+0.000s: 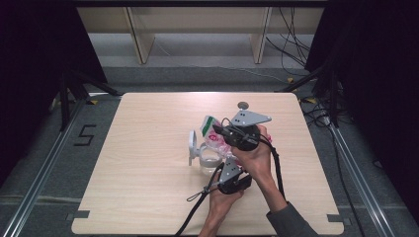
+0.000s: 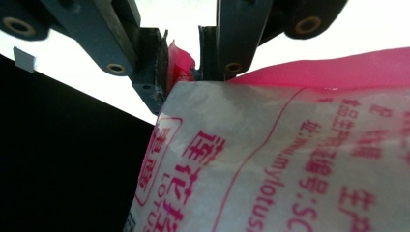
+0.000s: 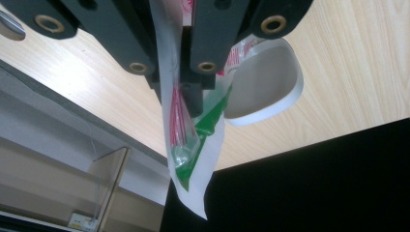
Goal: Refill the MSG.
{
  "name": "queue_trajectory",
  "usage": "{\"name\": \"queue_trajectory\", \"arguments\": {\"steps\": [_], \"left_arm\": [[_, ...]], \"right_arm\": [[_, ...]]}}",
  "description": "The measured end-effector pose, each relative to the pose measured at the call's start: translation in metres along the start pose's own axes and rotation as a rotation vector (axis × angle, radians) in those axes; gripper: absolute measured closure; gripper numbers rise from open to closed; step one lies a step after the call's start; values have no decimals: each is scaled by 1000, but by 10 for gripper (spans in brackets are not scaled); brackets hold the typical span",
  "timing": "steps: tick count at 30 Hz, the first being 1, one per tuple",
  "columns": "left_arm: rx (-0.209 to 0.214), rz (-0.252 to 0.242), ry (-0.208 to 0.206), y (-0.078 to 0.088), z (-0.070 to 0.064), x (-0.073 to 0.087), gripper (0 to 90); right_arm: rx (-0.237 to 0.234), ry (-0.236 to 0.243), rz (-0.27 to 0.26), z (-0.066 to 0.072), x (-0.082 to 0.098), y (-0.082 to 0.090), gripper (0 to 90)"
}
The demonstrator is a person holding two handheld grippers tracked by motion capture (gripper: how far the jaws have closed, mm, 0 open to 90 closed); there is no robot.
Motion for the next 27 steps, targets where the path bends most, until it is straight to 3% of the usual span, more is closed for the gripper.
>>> {"name": "queue_trajectory", "arguments": {"steps": [2, 3, 4, 12, 27], "left_arm": [[-15, 12, -3, 1, -1, -1, 756], [4, -17, 2, 0, 0, 0, 756], [-7, -2, 0, 1, 0, -1, 756], [11, -23, 12, 0, -1, -1, 757], [3, -10, 8, 0, -1, -1, 757]], "right_arm": [[-2, 5, 5, 1, 0, -1, 900], [6, -7, 0, 3, -1, -1, 900], [6, 0, -2, 4, -1, -2, 900], [10, 34, 22, 4, -3, -5, 900], [-5, 7, 32, 3, -2, -9, 900]]}}
Point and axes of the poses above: each handheld gripper's, and its own axes: y roughly backward along the jaws, x roughly out of its underside, z roughly to its left, the point moved 1 cm from there along -y, roughly forward along the jaws, and after that the axes turned 3 degrees about z, right-handed, at the moved point
